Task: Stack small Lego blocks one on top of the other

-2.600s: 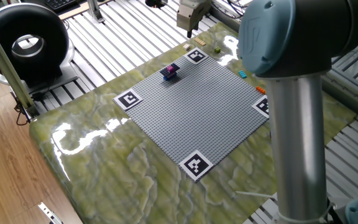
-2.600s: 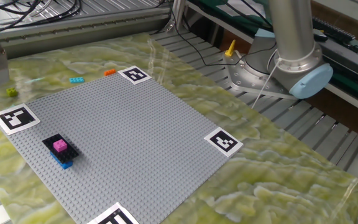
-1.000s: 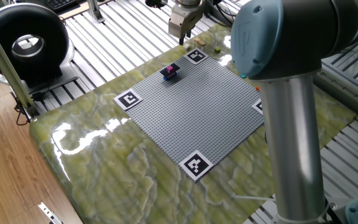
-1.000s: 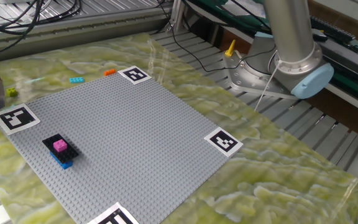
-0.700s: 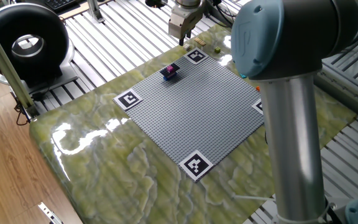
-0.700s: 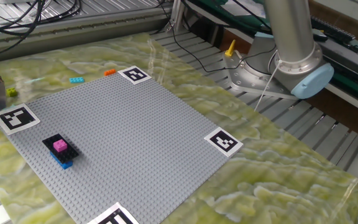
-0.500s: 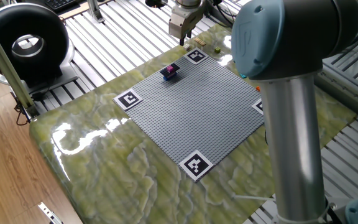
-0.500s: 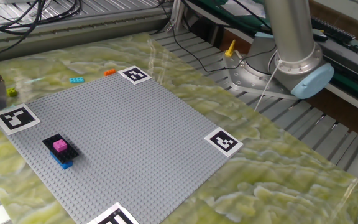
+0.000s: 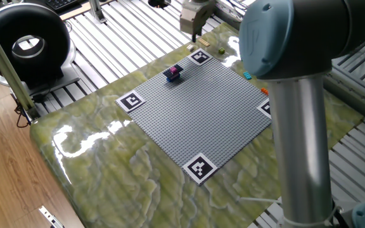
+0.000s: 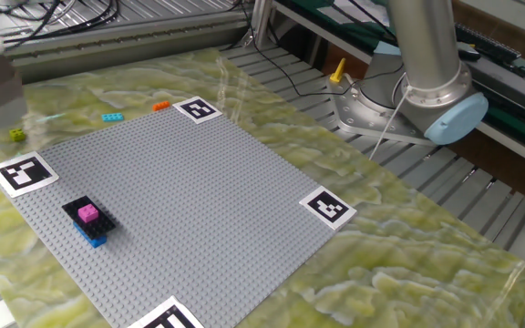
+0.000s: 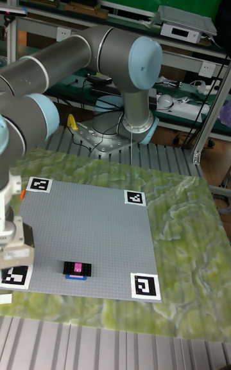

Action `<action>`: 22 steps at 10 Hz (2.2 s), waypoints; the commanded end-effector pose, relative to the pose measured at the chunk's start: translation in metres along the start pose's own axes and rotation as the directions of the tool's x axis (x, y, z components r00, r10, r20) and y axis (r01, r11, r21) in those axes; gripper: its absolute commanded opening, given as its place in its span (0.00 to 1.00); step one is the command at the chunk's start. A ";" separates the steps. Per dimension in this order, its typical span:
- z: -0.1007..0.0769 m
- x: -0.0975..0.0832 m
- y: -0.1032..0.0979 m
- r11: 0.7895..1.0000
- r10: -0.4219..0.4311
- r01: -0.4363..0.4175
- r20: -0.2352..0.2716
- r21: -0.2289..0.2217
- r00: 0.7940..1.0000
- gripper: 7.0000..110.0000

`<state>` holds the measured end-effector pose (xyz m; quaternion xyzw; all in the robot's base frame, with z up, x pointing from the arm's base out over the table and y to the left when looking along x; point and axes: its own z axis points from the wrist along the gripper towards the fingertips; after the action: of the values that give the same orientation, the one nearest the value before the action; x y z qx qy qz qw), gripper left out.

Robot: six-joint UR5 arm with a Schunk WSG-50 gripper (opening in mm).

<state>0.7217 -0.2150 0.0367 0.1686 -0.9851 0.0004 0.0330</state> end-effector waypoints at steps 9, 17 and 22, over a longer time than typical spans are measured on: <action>0.006 0.043 -0.018 0.997 -0.074 0.073 -0.066 -0.015 0.995 0.15; 0.022 0.050 -0.029 0.953 -0.302 0.302 0.008 0.014 0.953 0.00; 0.020 0.063 -0.027 0.809 -0.587 0.587 -0.018 0.028 0.810 0.15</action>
<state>0.6733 -0.2549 0.0183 0.4029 -0.9144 -0.0061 0.0387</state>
